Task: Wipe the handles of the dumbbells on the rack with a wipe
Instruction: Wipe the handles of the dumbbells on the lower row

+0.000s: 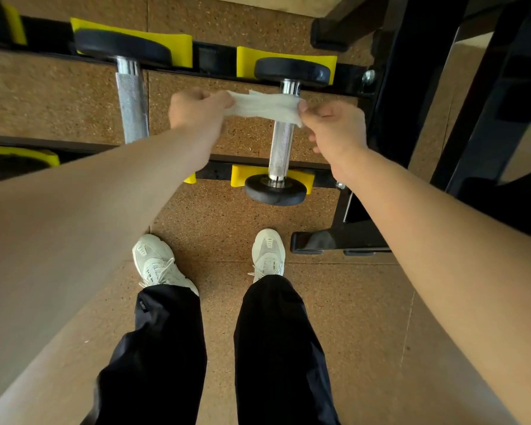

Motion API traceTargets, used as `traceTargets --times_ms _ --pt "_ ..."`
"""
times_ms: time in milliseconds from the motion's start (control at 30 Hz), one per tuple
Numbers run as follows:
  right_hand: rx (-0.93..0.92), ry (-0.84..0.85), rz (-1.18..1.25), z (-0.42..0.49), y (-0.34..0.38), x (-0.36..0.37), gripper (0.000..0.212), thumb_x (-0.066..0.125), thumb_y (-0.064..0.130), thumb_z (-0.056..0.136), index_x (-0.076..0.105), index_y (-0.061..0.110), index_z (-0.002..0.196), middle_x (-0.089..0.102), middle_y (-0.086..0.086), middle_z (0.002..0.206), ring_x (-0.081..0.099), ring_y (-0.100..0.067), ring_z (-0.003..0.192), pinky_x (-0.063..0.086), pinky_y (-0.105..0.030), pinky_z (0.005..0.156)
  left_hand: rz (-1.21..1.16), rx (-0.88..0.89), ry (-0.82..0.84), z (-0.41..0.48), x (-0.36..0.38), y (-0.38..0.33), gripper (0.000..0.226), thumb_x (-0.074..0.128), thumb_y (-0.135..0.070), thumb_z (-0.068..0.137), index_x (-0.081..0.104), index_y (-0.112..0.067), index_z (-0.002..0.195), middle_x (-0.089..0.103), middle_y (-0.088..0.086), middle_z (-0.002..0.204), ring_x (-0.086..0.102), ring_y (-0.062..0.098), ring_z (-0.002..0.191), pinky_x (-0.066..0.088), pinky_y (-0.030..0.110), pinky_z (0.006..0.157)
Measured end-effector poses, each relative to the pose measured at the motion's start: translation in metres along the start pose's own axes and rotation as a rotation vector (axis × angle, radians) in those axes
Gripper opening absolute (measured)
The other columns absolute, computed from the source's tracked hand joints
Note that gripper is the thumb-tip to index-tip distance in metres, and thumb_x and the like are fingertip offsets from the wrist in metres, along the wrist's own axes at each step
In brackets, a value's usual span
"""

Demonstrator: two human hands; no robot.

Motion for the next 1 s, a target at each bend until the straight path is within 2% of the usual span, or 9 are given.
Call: traceTargets --times_ms 133,233,333,500,600,700,800,933,1000 --pt "0.139 -0.089 0.181 0.003 -0.015 -0.008 0.009 0.066 0.029 0.095 0.067 0.021 0.096 0.07 -0.001 0.094 0.067 -0.014 0.08 0.06 -0.025 0.065 -0.326 -0.117 -0.109 0.003 -0.015 -0.002 0.01 0.058 -0.017 0.094 0.053 -0.024 0.088 0.065 0.003 0.098 0.072 0.018 0.09 0.064 0.034 0.076" --pt "0.257 -0.04 0.304 0.006 -0.022 -0.006 0.004 0.063 0.024 0.097 0.067 0.023 0.099 0.068 -0.002 0.096 0.066 -0.016 0.082 0.058 -0.028 0.068 -0.438 -0.192 0.055 0.003 -0.014 -0.002 0.014 0.058 -0.012 0.093 0.053 -0.018 0.104 0.067 0.014 0.109 0.074 0.026 0.095 0.064 0.038 0.079" --pt "0.378 0.068 0.495 0.006 -0.019 -0.003 0.02 0.059 0.023 0.099 0.063 0.016 0.117 0.067 -0.005 0.112 0.067 -0.023 0.099 0.058 -0.03 0.07 -0.497 -0.245 0.206 -0.006 0.003 -0.007 0.014 0.058 -0.014 0.097 0.053 -0.016 0.109 0.065 0.017 0.112 0.073 0.029 0.099 0.062 0.043 0.083" --pt "0.503 0.212 0.735 0.006 -0.013 0.008 0.032 0.061 0.02 0.094 0.056 0.015 0.125 0.055 -0.016 0.13 0.061 -0.037 0.112 0.06 -0.045 0.082 -0.394 -0.272 0.433 -0.016 0.039 -0.014 0.025 0.049 -0.022 0.095 0.06 -0.007 0.112 0.073 0.02 0.115 0.073 0.031 0.104 0.053 0.048 0.098" --pt "0.498 0.25 0.877 0.006 -0.001 0.017 0.033 0.058 0.018 0.095 0.058 0.011 0.127 0.062 -0.016 0.122 0.062 -0.036 0.112 0.056 -0.052 0.09 -0.467 -0.315 0.477 -0.017 0.047 -0.018 0.044 0.043 -0.028 0.098 0.061 -0.004 0.131 0.07 0.019 0.123 0.069 0.029 0.102 0.053 0.044 0.096" --pt "0.492 0.196 0.963 0.01 0.011 0.026 0.027 0.057 0.014 0.098 0.062 0.006 0.124 0.071 -0.011 0.097 0.066 -0.03 0.1 0.056 -0.045 0.086 -0.523 -0.307 0.43 -0.011 0.044 -0.013 0.04 0.045 -0.023 0.099 0.06 -0.002 0.131 0.072 0.018 0.119 0.072 0.029 0.104 0.058 0.042 0.089" --pt "0.478 0.222 0.95 0.008 0.02 0.029 0.01 0.063 0.017 0.096 0.068 0.009 0.1 0.074 -0.006 0.079 0.068 -0.025 0.089 0.053 -0.039 0.079 -0.621 -0.311 0.306 -0.007 0.033 -0.006 0.019 0.055 -0.01 0.1 0.065 -0.003 0.115 0.075 0.02 0.108 0.076 0.028 0.094 0.062 0.04 0.084" --pt "0.48 0.18 1.086 0.003 0.011 0.013 0.016 0.069 0.014 0.092 0.066 0.009 0.106 0.076 -0.006 0.101 0.068 -0.027 0.113 0.048 -0.043 0.1 -0.451 -0.267 0.257 -0.009 0.036 -0.007 0.013 0.067 -0.012 0.096 0.07 -0.01 0.108 0.077 0.012 0.097 0.076 0.021 0.087 0.063 0.035 0.078" --pt "0.477 0.095 1.199 -0.001 0.002 0.0 0.028 0.07 0.011 0.09 0.062 0.008 0.117 0.077 -0.007 0.102 0.07 -0.024 0.107 0.048 -0.041 0.102 -0.33 -0.242 0.286 -0.015 0.047 -0.014 0.015 0.065 -0.012 0.097 0.072 -0.015 0.11 0.078 0.004 0.081 0.071 0.014 0.071 0.061 0.03 0.075"
Point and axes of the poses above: each hand's wrist, its own z-axis towards the middle knuckle, its own x-axis out of the palm, y = z × x, the point moved 1 cm from there along z, towards the middle knuckle
